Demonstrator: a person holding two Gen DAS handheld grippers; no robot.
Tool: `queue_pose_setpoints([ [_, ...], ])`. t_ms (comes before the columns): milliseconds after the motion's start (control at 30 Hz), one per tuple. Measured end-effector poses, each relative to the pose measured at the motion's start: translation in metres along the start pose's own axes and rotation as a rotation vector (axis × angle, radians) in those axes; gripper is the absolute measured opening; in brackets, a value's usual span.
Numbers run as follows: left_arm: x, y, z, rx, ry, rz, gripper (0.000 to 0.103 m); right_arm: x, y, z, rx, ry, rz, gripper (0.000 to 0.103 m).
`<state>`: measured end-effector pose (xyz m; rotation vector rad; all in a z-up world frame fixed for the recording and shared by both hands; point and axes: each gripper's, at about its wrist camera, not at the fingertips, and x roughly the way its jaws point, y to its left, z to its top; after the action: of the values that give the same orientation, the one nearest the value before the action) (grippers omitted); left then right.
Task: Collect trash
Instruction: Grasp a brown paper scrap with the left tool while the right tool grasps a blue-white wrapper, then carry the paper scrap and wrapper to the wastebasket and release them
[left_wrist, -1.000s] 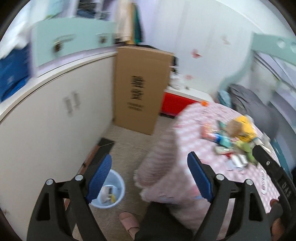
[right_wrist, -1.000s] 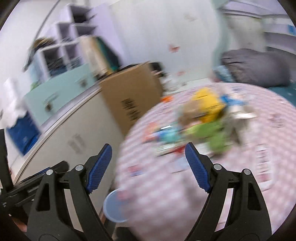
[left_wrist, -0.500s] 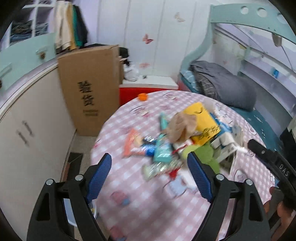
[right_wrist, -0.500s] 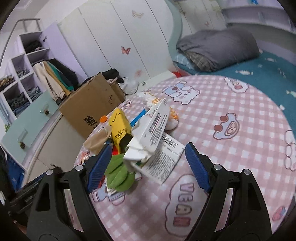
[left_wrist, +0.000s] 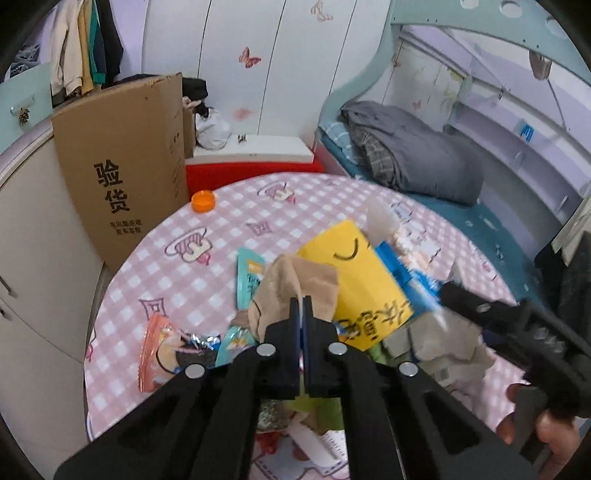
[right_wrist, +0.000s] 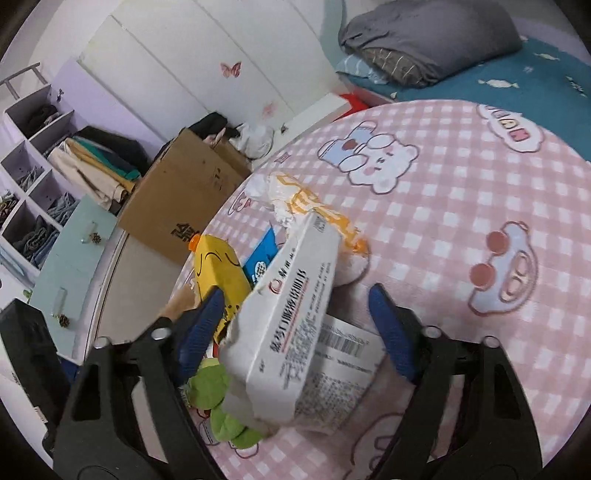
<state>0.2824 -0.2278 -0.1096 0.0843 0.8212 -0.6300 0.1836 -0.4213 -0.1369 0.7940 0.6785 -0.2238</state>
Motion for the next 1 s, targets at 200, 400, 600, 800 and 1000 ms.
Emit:
queue_pose_setpoints([
  [200,-0.033,-0.007,0.007,0.009,-0.1,-0.03,0.001,-0.014,0.008,0.001,-0.026,-0.029,0.031,0.033],
  [400,-0.07,-0.002,0.011,-0.035,-0.159,-0.078,0.001,-0.045,0.026,-0.001,-0.084,-0.106,0.039,0.033],
  [600,-0.111,0.006,0.008,-0.059,-0.218,-0.113,0.001,-0.076,0.05,-0.009,-0.134,-0.172,0.064,0.033],
  [800,-0.157,0.031,-0.008,-0.105,-0.278,-0.093,0.001,-0.094,0.087,-0.028,-0.205,-0.169,0.127,0.026],
  [1000,-0.187,0.071,-0.035,-0.169,-0.3,-0.059,0.001,-0.074,0.137,-0.067,-0.332,-0.101,0.151,0.01],
])
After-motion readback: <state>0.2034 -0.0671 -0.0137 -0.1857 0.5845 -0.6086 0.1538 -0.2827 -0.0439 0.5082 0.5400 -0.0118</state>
